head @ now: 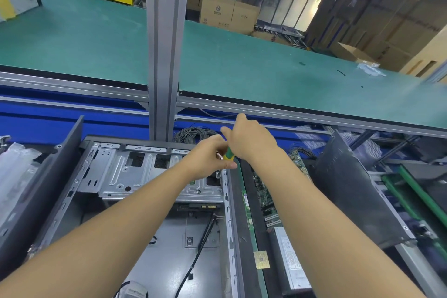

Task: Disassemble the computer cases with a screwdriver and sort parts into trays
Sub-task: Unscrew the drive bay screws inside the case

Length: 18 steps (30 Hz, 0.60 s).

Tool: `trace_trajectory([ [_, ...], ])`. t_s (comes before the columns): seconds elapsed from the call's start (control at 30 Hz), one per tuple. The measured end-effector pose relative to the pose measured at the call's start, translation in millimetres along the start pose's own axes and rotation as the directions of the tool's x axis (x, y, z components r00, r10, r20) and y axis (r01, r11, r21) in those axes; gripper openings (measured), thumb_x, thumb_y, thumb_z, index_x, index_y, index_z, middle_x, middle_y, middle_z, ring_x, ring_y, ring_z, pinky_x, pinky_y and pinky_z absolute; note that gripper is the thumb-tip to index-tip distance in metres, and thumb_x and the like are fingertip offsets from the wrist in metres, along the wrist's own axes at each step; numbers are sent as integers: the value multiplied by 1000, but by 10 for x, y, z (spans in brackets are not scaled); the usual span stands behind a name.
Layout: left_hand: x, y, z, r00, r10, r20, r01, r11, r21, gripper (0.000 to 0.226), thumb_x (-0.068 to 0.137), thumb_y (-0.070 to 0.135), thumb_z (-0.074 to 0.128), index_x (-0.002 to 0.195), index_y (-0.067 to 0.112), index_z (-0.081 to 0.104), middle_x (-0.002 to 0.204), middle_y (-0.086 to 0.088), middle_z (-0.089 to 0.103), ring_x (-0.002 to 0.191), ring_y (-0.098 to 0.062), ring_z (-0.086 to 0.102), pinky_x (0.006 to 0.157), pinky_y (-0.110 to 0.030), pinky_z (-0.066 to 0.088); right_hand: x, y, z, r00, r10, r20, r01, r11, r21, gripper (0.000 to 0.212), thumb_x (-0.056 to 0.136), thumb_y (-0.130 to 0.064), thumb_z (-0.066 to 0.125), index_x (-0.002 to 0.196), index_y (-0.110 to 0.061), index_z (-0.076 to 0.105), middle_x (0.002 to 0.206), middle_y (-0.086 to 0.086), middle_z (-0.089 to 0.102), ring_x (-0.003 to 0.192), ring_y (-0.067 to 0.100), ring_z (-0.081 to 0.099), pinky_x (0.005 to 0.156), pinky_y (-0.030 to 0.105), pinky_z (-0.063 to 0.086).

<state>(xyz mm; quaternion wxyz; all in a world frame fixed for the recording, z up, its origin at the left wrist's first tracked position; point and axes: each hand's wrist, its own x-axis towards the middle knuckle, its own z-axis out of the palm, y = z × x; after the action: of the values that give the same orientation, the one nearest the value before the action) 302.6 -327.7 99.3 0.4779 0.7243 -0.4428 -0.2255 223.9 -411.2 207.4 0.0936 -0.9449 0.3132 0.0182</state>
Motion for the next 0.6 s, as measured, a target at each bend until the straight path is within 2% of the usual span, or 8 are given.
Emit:
trace_trajectory([
  [0.07, -32, -19, -47, 999, 7, 50, -1, 992, -127, 27, 85, 18, 78, 102, 37, 68, 112, 7, 65, 103, -10, 63, 91, -28, 53, 14, 10, -28, 998, -51, 31, 50, 998, 40, 30, 104, -30, 48, 123, -7, 43, 119, 16, 57, 99, 34, 54, 70, 38, 39],
  [0.17, -75, -64, -143, 997, -9, 80, 26, 976, -215, 28, 92, 6, 68, 113, 24, 71, 109, 10, 74, 106, -2, 66, 91, -15, 50, 48, 22, -95, 981, -140, 133, 132, 989, 66, 31, 95, -14, 57, 125, -16, 47, 126, 9, 49, 120, 32, 42, 79, 36, 37],
  [0.27, -51, -64, -152, 1000, -21, 6, 21, 983, -182, 20, 89, 5, 71, 100, 22, 72, 96, 5, 75, 92, -6, 69, 85, -20, 53, 47, 29, -102, 967, -195, 162, 169, 973, 158, 29, 92, -19, 61, 118, -24, 49, 120, 1, 39, 122, 27, 39, 83, 35, 39],
  [0.33, -31, -61, -126, 999, -38, -14, 36, 988, -151, 16, 88, 9, 74, 96, 23, 69, 96, -5, 71, 89, -16, 66, 82, -27, 53, 34, 17, -80, 978, -162, 128, 140, 977, 161, 40, 94, -42, 62, 124, -20, 47, 128, 4, 36, 126, 29, 36, 86, 39, 41],
  [0.4, -9, -62, -80, 999, -29, 13, 30, 996, -79, 15, 90, 16, 73, 99, 26, 67, 102, -8, 66, 91, -21, 63, 84, -31, 51, 17, 0, -44, 997, -56, 54, 53, 997, 63, 63, 96, -63, 47, 134, -14, 41, 139, 11, 35, 127, 35, 38, 84, 44, 41],
  [0.43, 4, -57, -55, 1000, -11, 26, 12, 999, -36, 14, 90, 19, 72, 100, 27, 65, 104, -6, 63, 92, -22, 61, 86, -35, 51, 9, -10, -30, 1000, -8, 5, 8, 1000, -7, 67, 97, -67, 37, 135, -12, 38, 138, 15, 39, 122, 38, 45, 78, 44, 40],
  [0.5, 22, -37, -8, 999, 11, 41, -11, 1000, 5, 18, 90, 22, 73, 99, 33, 62, 105, -4, 60, 93, -22, 60, 90, -42, 51, 8, -24, -5, 998, 4, -56, -10, 995, -100, 58, 102, -61, 30, 129, -10, 38, 126, 16, 53, 107, 38, 57, 70, 41, 37],
  [0.6, 13, -52, -15, 999, -15, 35, 16, 999, -31, 27, 87, 23, 76, 108, 32, 62, 113, -1, 61, 101, -20, 61, 94, -41, 51, 16, -26, -2, 994, -101, -38, 99, 994, -50, 27, 107, -31, 41, 123, -9, 42, 120, 15, 55, 101, 37, 57, 71, 40, 41],
])
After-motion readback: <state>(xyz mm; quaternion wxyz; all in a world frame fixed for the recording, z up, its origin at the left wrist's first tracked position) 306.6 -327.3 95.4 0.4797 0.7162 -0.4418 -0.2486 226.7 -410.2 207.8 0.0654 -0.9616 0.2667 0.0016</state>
